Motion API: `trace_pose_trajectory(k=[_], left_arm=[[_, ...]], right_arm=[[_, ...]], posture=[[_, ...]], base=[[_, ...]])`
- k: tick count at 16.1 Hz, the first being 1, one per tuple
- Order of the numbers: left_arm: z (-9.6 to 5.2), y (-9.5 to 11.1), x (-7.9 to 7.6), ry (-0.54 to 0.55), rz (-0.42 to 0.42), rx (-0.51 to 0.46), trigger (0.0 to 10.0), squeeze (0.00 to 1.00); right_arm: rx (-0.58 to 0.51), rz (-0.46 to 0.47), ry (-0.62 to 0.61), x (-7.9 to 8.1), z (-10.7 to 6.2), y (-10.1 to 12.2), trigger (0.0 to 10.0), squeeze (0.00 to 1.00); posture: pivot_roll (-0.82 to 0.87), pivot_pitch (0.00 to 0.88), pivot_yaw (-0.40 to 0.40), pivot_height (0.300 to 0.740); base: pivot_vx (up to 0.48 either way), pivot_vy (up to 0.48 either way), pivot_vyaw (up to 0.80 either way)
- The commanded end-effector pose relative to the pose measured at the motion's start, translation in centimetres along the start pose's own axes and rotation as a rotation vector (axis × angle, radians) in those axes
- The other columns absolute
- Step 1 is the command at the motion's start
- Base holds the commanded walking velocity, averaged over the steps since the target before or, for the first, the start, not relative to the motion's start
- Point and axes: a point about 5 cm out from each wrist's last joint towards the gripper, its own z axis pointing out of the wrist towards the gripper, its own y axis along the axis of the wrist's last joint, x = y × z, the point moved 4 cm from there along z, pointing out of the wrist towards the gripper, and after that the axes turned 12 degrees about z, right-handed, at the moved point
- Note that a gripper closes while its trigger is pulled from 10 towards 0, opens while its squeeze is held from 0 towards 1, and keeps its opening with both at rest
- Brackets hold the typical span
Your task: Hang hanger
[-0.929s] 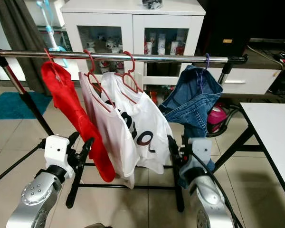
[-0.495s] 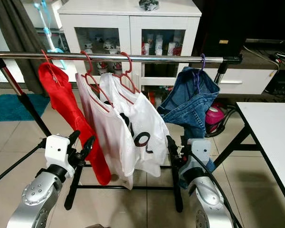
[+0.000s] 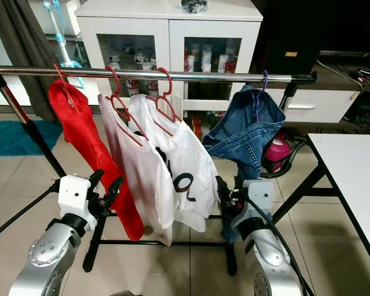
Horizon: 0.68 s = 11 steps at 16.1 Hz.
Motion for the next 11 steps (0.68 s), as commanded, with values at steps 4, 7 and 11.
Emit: trace_pose_trajectory(k=[4,7,11], left_arm=[[0.28,0.27,-0.76,-0.064,0.058,-0.035,10.0,0.0],[0.35,0.24,-0.85,-0.073,0.06,-0.033,10.0,0.0],[0.4,0.19,-0.84,-0.077,0.07,-0.029,10.0,0.0]], right_arm=[[-0.044,0.026,0.032,0.39,0.01,0.07,10.0,0.0],[-0.042,0.027,0.038,0.48,0.03,0.01,10.0,0.0],[-0.029,0.017,0.061,0.84,0.27,0.11,10.0,0.0]], posture=[[-0.07,0.0,0.047,0.74],[-0.07,0.0,0.046,0.74],[-0.07,0.0,0.051,0.74]], base=[[0.0,0.0,0.0],[0.0,0.0,0.0],[0.0,0.0,0.0]])
